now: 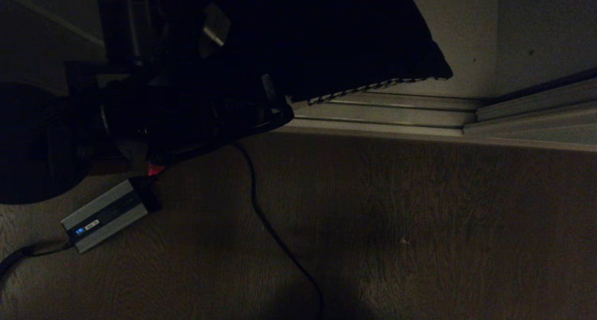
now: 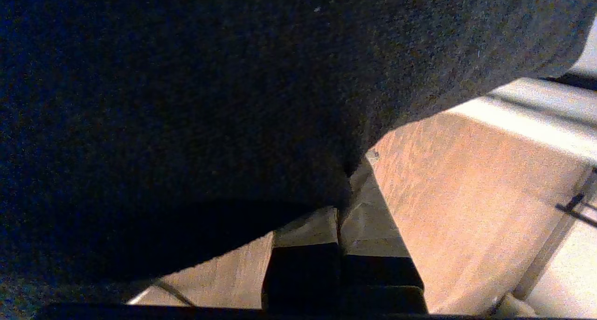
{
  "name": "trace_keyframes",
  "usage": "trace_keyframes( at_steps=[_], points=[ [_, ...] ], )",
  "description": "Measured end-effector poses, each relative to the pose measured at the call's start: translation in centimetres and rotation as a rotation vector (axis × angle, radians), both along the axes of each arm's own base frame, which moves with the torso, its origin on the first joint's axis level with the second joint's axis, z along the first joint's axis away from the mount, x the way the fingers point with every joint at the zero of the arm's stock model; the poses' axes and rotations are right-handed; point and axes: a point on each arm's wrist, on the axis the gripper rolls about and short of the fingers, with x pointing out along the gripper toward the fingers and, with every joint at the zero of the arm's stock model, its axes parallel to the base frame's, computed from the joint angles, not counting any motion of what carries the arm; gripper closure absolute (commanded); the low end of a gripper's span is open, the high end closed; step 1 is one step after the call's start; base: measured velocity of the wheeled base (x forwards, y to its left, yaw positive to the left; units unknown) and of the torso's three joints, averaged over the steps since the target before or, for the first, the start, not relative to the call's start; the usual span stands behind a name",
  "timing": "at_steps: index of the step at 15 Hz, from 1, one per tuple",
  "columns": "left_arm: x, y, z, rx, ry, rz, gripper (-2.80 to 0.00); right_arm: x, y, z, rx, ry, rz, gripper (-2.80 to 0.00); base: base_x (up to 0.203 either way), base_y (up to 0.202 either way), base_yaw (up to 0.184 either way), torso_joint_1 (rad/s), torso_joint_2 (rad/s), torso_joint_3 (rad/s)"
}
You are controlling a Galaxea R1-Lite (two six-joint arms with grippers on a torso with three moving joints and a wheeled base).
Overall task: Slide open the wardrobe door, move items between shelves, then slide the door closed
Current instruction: Place the pillow on the higher shelf
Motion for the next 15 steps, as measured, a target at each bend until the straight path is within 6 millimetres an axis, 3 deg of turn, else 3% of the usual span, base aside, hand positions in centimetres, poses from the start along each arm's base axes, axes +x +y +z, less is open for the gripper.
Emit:
trace_keyframes(
  at_steps=[9,15],
  points=[
    [-0.2,0.2,-0.1,0.002,0.001,0.0,0.0,0.0,0.0,0.0,0.0,0.0,0.001,0.0,0.0,0.0,0.0,0.0,0.0,0.0],
    [-2.3,-0.2,-0.6,0.014,0.019,-0.049,0.0,0.0,0.0,0.0,0.0,0.0,0.0,0.0,0.0,0.0,0.0,0.001,0.0,0.073]
  ],
)
